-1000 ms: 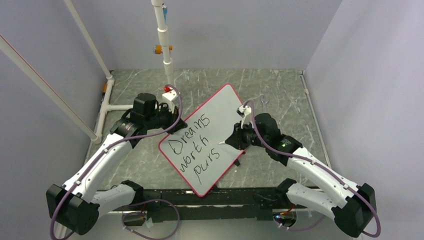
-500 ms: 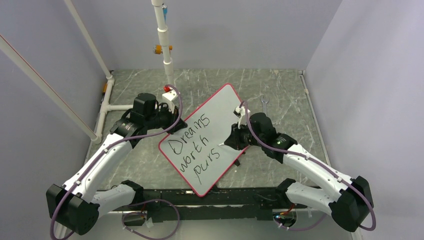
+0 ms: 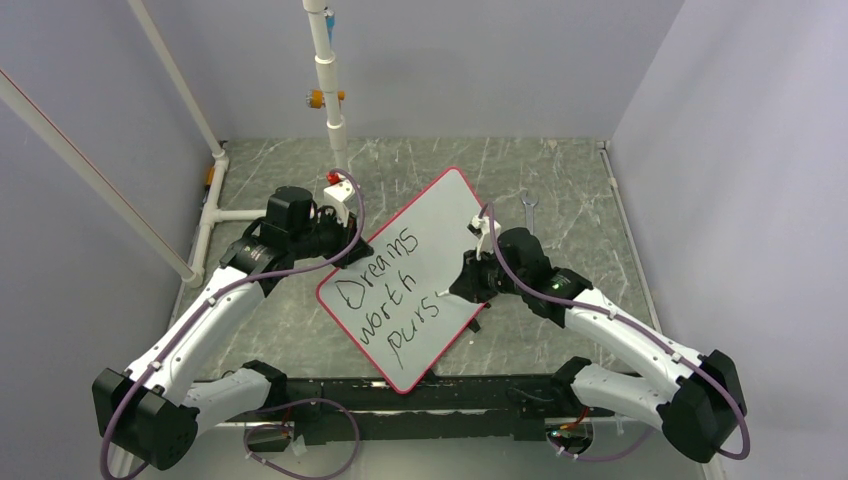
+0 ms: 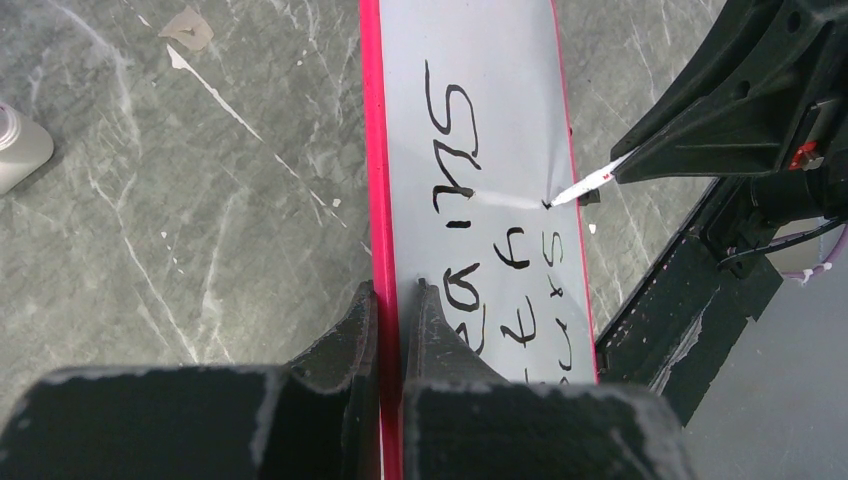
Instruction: Write a sentence on the whiteboard
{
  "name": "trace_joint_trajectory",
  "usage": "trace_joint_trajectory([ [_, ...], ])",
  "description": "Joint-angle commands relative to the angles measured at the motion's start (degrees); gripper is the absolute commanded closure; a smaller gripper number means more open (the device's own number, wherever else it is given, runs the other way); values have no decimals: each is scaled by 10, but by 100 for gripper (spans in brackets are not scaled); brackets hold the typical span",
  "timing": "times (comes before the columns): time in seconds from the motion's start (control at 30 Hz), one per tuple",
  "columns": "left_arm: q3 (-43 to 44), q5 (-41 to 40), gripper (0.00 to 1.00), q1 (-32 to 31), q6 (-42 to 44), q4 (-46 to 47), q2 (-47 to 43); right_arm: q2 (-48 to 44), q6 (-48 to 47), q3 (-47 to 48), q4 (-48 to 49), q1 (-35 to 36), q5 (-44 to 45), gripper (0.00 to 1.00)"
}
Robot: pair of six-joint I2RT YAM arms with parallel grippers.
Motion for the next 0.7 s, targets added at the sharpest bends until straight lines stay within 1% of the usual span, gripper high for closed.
trace_joint_trajectory([
  [0.0,-1,-15,100,-8,63,-17,2,-9,14,-18,-11,-2,24,100],
  [0.37,-1,-16,100,-8,63,-18,1,8,11,7,-43,-1,59,100],
  [0.67,0,-17,100,-8,63,-19,1,28,0,41,-44,-1,73,100],
])
